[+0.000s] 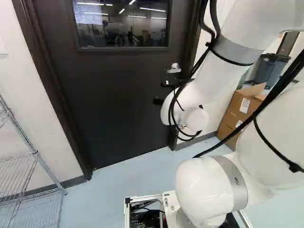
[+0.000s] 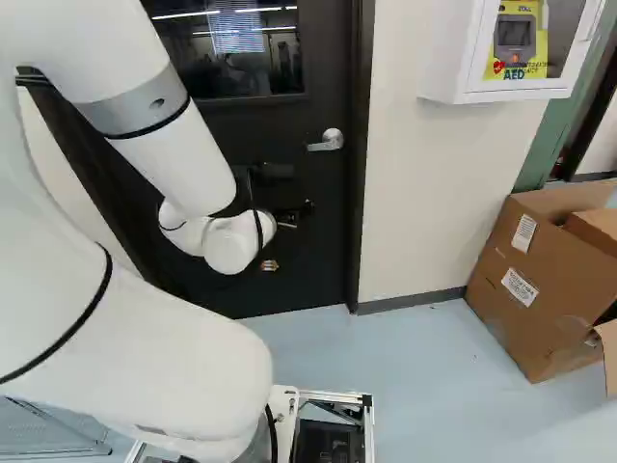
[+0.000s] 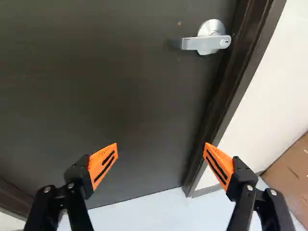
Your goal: Open the door and move inside
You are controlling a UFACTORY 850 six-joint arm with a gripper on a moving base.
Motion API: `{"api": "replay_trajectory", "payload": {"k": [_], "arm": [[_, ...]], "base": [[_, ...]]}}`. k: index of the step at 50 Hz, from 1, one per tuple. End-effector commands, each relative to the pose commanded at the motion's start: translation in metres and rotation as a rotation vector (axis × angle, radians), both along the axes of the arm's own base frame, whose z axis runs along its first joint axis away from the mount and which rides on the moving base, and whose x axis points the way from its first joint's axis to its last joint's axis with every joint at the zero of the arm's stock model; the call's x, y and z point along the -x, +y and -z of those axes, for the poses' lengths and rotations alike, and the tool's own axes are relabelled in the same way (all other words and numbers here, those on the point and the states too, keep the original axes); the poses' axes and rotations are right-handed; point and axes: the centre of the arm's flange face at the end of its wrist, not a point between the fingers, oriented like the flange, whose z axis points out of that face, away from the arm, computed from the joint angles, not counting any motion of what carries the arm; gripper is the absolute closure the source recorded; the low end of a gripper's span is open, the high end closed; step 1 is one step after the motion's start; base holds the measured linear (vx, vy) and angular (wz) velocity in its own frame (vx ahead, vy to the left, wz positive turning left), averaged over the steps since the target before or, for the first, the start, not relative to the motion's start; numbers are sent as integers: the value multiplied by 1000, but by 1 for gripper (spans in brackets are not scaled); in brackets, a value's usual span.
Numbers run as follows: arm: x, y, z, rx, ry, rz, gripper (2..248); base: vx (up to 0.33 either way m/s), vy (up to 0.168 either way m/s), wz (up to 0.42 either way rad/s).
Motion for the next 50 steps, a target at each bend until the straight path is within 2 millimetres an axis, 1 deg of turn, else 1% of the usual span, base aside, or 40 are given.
{"api": "replay_trajectory", "payload": {"k": [50], "arm": [[-50,0,-52,0,-120,0,3]], "base": [[0,0,0]]}}
